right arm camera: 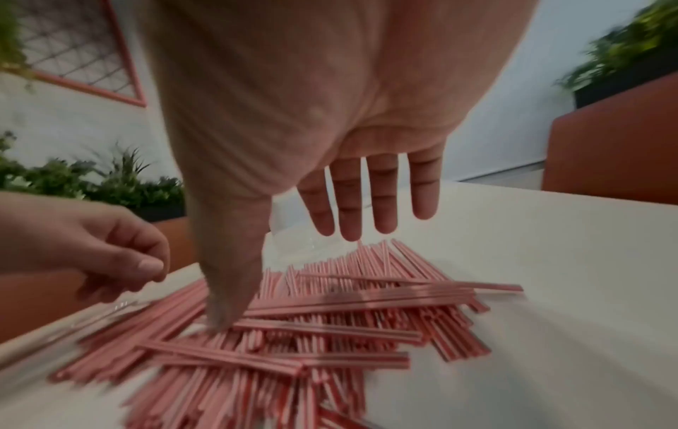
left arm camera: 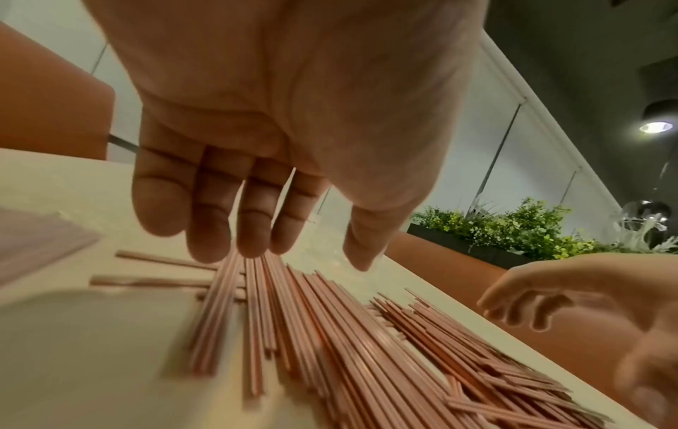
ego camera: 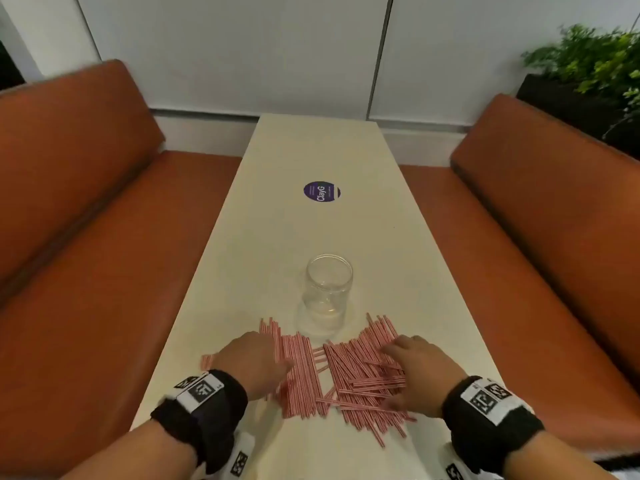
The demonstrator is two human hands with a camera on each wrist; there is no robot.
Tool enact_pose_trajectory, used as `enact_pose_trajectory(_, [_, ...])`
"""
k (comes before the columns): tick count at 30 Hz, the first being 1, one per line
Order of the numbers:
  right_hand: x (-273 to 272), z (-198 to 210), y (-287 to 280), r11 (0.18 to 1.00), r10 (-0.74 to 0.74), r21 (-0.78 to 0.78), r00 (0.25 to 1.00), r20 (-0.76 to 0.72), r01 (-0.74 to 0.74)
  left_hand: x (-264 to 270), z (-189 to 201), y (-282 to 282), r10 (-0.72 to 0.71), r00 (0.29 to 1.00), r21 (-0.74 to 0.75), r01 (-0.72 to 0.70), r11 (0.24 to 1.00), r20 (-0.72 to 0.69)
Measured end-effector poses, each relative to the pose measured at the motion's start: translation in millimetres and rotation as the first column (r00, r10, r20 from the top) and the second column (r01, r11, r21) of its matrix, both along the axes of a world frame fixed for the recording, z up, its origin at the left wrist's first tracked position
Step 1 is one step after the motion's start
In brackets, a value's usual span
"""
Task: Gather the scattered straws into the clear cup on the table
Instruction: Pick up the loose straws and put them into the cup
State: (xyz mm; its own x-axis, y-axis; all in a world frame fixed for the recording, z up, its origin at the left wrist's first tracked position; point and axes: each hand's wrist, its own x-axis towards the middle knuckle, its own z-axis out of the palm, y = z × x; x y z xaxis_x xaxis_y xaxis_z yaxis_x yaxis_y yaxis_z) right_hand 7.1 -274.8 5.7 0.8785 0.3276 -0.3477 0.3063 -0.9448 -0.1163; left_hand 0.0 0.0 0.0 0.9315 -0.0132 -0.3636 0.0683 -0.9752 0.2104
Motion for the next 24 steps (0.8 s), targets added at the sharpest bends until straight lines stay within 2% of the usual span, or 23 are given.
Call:
enact_pose_trajectory(4, [13, -8, -1, 0.993, 0.08, -0.087, 0.994, -0.068, -0.086, -4, -7, -16, 0.111, 0.993, 0.054, -0.11, 0.993, -0.029])
enact_pose_trajectory(10, [24, -19, -5, 0.989, 0.144, 0.007, 0.984, -0.102, -0.144, 5, -22, -45, 0.247, 0.968, 0.026, -0.246, 0.969, -0.036])
enact_pose_trajectory(19, [28, -28, -1, 0.989, 0.146, 0.042, 0.988, -0.046, -0.144, 18, -11, -61, 0.265, 0.964, 0.035, -0.264, 0.964, -0.025])
enact_pose_trajectory(22, [27, -29, 4, 0.964, 0.245, 0.103, 0.97, 0.009, -0.244, 20, -13, -58, 0.249, 0.968, 0.017, -0.249, 0.968, -0.006])
enact_pose_trajectory(24, [25, -28, 7, 0.935, 0.342, 0.081, 0.939, 0.042, -0.344, 20, -16, -55, 0.219, 0.975, 0.017, -0.219, 0.976, -0.021])
